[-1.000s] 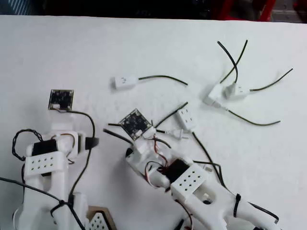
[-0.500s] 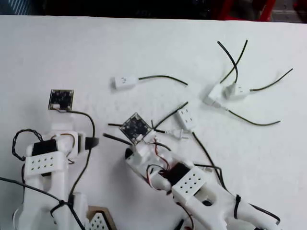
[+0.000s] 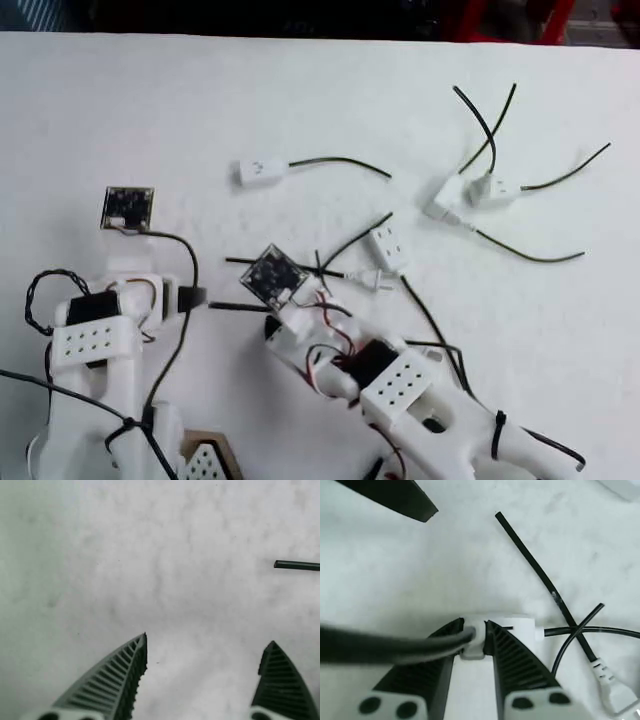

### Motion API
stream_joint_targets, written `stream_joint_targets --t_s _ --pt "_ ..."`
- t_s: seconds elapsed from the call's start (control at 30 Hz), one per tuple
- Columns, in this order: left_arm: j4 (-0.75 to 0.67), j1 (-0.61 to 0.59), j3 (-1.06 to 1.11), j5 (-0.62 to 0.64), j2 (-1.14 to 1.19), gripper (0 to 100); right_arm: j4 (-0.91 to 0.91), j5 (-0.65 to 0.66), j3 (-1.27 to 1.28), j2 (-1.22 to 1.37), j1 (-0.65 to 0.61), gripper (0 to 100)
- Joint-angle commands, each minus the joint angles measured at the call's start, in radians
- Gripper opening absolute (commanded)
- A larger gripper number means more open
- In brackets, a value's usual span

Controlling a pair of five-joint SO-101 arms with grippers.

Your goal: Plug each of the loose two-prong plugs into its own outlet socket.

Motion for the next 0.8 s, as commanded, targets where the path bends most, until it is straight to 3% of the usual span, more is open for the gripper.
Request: stream_joint_targets --t_s 0.0,0.27,0.43,0.77 --pt "-0.017 -0.010 0.002 -0.008 -0.025 35 0.056 0.014 -0.035 0.004 0.013 1.6" --pt "-0.017 -0.010 0.002 -0.008 -0.025 35 0.048 0.029 -0.017 0.027 0.013 1.6" --pt "-0.017 -0.010 0.002 -0.008 -0.024 35 -0.091 0.063 0.043 0.142 0.012 1.6" --pt "-0.017 -0.010 0.002 -0.008 -0.024 35 -0.097 0.052 0.048 0.116 0.016 1.6"
